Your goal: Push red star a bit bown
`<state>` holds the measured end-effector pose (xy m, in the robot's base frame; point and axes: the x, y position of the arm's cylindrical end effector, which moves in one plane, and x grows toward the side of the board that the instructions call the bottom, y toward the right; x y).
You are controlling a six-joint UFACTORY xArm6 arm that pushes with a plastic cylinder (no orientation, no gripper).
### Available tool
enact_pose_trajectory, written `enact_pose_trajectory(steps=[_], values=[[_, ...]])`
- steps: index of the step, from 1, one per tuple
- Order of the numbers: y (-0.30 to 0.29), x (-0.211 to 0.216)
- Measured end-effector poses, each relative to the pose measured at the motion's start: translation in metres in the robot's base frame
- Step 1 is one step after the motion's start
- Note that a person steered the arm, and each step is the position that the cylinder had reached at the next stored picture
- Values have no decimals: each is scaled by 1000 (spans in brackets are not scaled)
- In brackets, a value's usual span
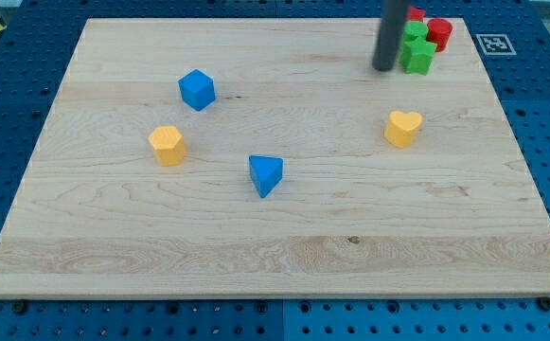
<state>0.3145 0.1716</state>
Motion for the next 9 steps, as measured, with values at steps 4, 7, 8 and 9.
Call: enact_pose_trajectory(steps=[4, 7, 8, 9], values=[[172, -39], [75, -123], [31, -123], [30, -123]])
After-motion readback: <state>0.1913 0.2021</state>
